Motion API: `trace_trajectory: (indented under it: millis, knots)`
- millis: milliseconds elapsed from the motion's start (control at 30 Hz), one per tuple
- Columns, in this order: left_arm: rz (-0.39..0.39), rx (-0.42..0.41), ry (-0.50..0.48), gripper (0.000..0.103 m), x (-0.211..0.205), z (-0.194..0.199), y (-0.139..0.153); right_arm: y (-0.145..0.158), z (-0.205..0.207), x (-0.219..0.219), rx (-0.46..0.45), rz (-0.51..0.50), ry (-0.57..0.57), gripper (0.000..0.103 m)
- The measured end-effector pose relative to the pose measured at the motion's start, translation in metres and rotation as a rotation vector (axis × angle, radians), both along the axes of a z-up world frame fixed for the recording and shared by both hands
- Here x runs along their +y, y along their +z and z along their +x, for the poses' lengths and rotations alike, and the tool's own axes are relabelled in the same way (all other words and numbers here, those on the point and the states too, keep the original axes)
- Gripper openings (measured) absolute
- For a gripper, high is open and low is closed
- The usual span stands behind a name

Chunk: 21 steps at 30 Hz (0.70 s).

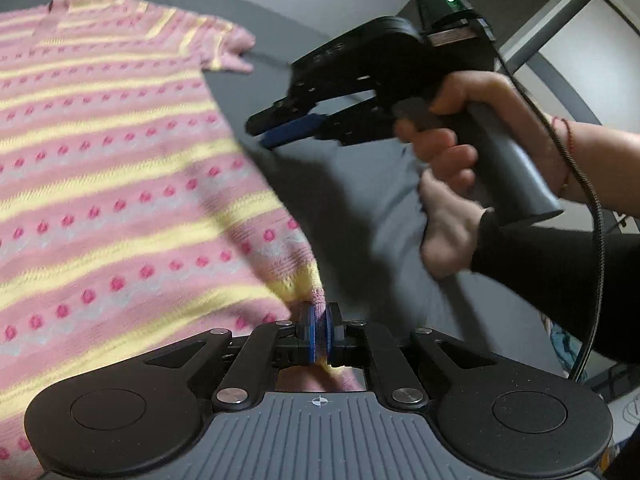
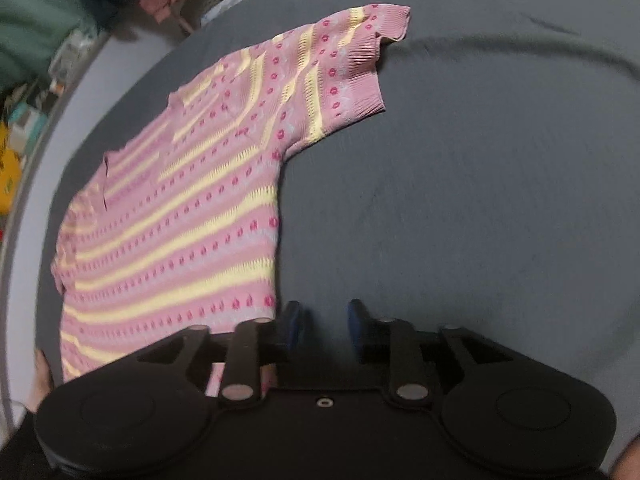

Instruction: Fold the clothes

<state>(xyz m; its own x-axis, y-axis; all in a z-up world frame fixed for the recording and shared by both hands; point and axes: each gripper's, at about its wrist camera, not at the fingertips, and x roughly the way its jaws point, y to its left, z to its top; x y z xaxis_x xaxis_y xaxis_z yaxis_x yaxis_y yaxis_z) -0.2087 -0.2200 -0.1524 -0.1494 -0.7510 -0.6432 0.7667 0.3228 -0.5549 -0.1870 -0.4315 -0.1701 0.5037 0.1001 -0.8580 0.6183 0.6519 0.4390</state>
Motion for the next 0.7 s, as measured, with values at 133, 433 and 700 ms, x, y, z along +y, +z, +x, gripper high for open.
trace_trajectory:
  millis: [133, 433, 700]
  knots:
    - [-0.009, 0.033, -0.003, 0.004, -0.007, 0.005, -0.007, 0.015, -0.018, -0.001, -0.028, 0.039, 0.010, 0.040]
    - [0.034, 0.009, 0.004, 0.005, -0.040, -0.006, -0.016, 0.082, -0.046, 0.001, -0.104, 0.006, 0.215, 0.042]
    - [0.064, 0.028, -0.221, 0.103, -0.015, -0.036, 0.016, 0.096, -0.038, 0.047, 0.085, -0.081, 0.317, 0.044]
